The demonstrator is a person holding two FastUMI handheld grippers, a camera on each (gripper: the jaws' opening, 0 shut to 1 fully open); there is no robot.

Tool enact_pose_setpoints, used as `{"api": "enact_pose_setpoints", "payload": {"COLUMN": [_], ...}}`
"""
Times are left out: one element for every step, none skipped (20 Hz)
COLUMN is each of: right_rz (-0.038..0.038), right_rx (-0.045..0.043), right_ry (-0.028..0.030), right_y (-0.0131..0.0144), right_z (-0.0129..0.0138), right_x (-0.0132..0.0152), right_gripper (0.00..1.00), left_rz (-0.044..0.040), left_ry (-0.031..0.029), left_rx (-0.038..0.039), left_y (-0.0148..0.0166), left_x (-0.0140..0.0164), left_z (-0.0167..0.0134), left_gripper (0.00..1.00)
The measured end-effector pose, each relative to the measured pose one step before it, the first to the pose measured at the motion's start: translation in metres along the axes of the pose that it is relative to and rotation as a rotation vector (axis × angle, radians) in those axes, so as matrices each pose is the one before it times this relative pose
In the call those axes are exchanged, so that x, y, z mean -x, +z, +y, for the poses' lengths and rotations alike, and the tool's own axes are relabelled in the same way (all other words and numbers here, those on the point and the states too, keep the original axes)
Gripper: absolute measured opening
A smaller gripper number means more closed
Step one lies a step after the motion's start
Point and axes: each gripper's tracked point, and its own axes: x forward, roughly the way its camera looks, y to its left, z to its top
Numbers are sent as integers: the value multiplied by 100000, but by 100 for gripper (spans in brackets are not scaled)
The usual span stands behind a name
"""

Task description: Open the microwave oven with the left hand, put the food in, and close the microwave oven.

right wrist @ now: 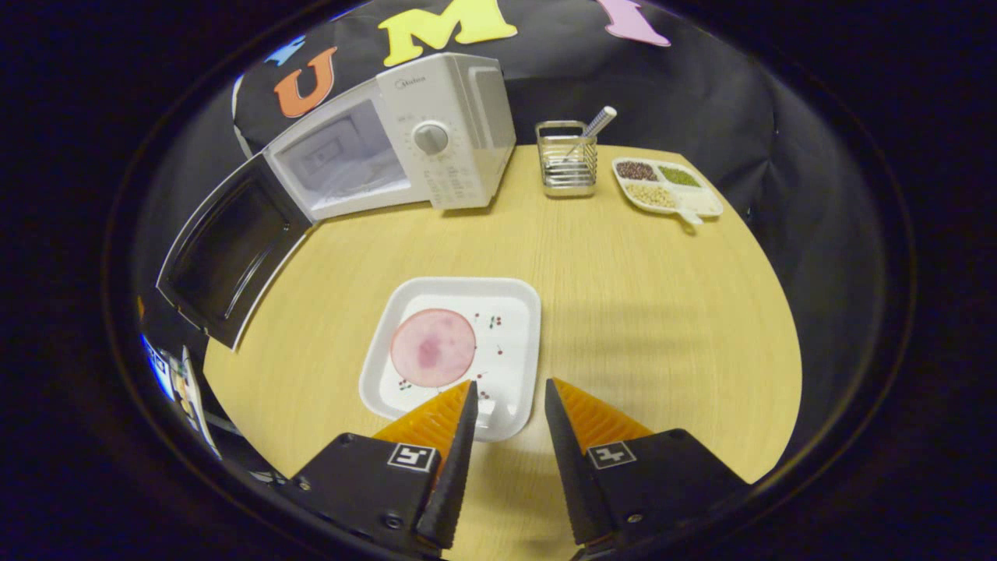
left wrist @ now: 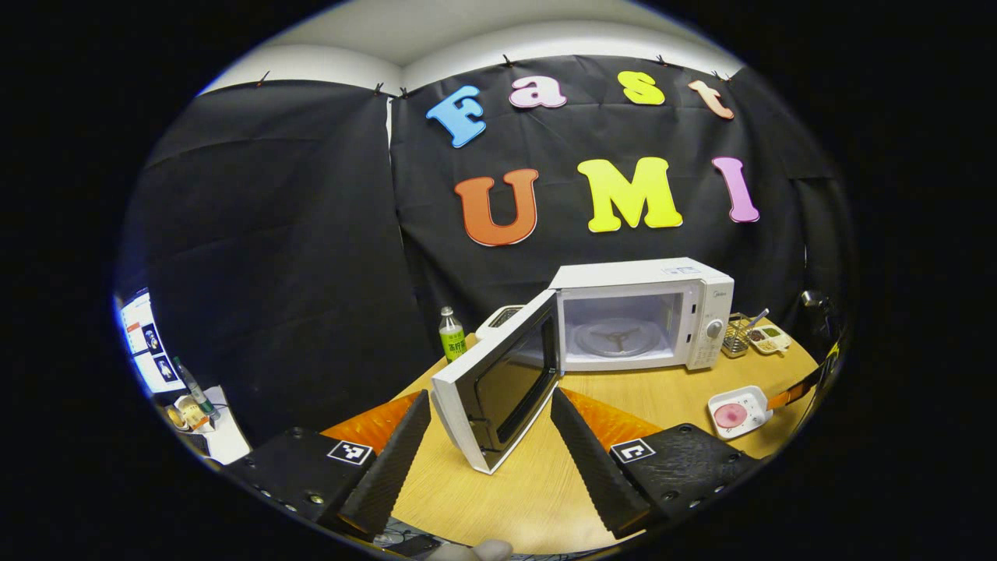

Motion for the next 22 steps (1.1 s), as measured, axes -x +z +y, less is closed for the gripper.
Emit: {"api": "enact_pose_setpoints", "payload": {"right_rz": [1489, 1318, 1697, 1749, 2502, -434, 3192, 1106, 1974, 3010, 2214, 2456, 1682, 1202, 800, 335, 315, 326, 170, -219, -1093, -1860], "right_rx": [418, -56, -740, -1458, -1509, -654, 152, 570, 1507, 1899, 1971, 820, 382, -286, -796, -983, -688, -1435, -1419, 606, 518, 1021], "right_ry": [787, 183, 1082, 1549, 1014, 232, -515, -1008, -1933, -3180, -3445, -3088, -1254, -894, -543, 294, 1138, 1205, 1130, 1324, 1941, 2369], "right_y": [-146, -151, -214, -176, -425, 214, -352, 262, -337, 74, 6, 26, 10, 68, 34, 61, 228, 193, 72, 122, 61, 166], "right_z": [-107, -309, -91, -37, -35, -87, -172, -144, -177, -99, -87, 28, 148, 163, 102, 44, 39, 57, -23, 59, 189, 238], "right_x": [-277, -437, -381, -440, -333, 296, -173, -191, 113, -187, 40, -96, -93, 52, 89, -40, -163, -87, -26, 27, -65, -60], "right_gripper": [43, 42, 52, 38, 34, 33, 33, 39, 24, 21, 30, 29, 22, 20, 24, 16, 20, 16, 9, 10, 8, 7], "left_rz": [-449, -20, 149, 9, -83, -23, -75, -235, -19, 270, 289, 382, 634, 559, 131, -640, -403, -1087, -1031, -838, -666, -26], "left_ry": [55, 414, 231, 503, 184, 800, 1664, 1029, 608, 256, -27, 270, 664, 436, 321, 322, 283, 226, 220, 277, -108, -631], "left_rx": [-827, -1085, -894, -725, -469, -1092, -1099, -228, 186, 315, 231, 110, 119, 571, 762, 1031, 603, 237, -81, -182, 217, 623], "left_y": [572, 421, 384, 271, 361, 326, 300, 225, 305, 106, 156, -34, -3, -21, 180, 396, 297, 363, 273, 177, 132, 30], "left_x": [196, -58, 63, 176, 265, 198, 303, 322, 151, 294, 30, 212, 85, 184, 140, 123, -46, 12, 0, -32, 12, -79], "left_z": [-688, -720, -676, -623, -659, -552, -260, -127, -478, -468, -424, -302, -191, -84, -200, -197, -239, -4, 74, 128, 184, 70], "left_gripper": [95, 95, 95, 95, 95, 95, 95, 95, 95, 95, 95, 95, 95, 95, 95, 95, 95, 95, 95, 95, 95, 95]}}
